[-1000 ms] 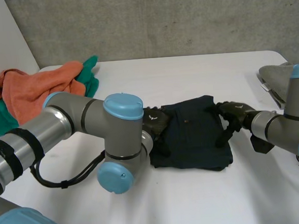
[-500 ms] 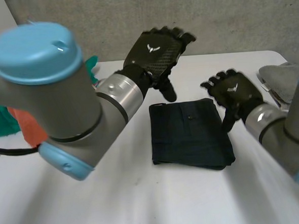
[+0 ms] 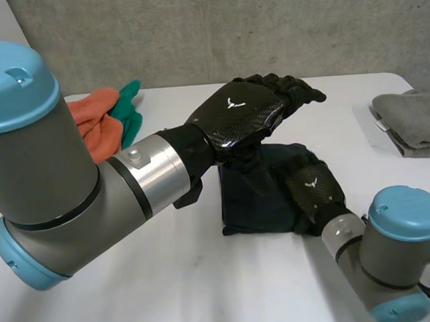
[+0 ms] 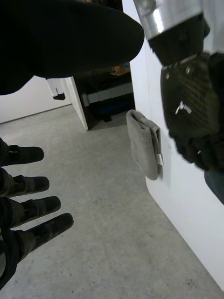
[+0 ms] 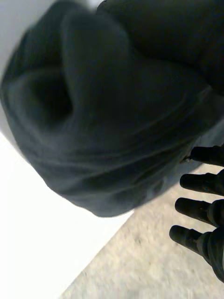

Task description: Fold the laundry.

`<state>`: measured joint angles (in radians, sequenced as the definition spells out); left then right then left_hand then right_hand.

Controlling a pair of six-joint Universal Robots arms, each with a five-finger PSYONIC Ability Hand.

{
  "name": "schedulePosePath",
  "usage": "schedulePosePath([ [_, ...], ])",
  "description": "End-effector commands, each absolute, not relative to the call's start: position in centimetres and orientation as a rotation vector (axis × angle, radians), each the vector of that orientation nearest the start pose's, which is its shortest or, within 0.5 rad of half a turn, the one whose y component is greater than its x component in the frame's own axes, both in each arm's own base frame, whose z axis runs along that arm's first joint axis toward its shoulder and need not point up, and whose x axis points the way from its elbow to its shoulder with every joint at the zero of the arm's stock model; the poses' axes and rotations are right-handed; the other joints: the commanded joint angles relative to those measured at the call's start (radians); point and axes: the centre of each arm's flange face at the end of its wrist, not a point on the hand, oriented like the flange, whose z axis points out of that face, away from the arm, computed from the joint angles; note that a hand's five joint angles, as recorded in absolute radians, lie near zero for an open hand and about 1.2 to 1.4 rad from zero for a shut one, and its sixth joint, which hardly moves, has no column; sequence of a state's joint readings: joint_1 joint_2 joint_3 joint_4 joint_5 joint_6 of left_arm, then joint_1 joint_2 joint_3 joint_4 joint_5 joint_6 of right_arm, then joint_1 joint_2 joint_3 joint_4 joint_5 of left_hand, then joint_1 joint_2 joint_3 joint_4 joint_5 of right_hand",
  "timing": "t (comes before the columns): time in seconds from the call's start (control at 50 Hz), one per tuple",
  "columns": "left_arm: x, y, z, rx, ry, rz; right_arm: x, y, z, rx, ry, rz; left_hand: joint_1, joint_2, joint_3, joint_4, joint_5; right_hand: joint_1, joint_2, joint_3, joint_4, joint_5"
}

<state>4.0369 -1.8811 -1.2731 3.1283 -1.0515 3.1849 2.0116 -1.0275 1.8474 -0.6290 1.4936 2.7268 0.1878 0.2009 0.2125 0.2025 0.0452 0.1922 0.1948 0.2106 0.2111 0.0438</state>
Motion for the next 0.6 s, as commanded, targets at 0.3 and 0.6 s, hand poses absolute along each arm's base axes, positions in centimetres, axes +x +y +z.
schedulePosePath([
  [0.3, -36.7, -17.8, 29.9, -1.037, -1.465, 1.522, 28.9, -33.9, 15.2, -0.939, 1.905, -2.183, -0.007, -0.020, -0.031, -0.021, -0.039, 1.204, 1.201, 1.186, 1.185, 1.178],
  [0.6, -36.7, -18.2, 33.0, -0.943, -1.368, 1.614, 16.1, -47.7, 30.2, -0.494, 1.620, -2.569, -0.007, -0.020, -0.031, -0.021, -0.039, 1.204, 1.201, 1.186, 1.185, 1.178],
])
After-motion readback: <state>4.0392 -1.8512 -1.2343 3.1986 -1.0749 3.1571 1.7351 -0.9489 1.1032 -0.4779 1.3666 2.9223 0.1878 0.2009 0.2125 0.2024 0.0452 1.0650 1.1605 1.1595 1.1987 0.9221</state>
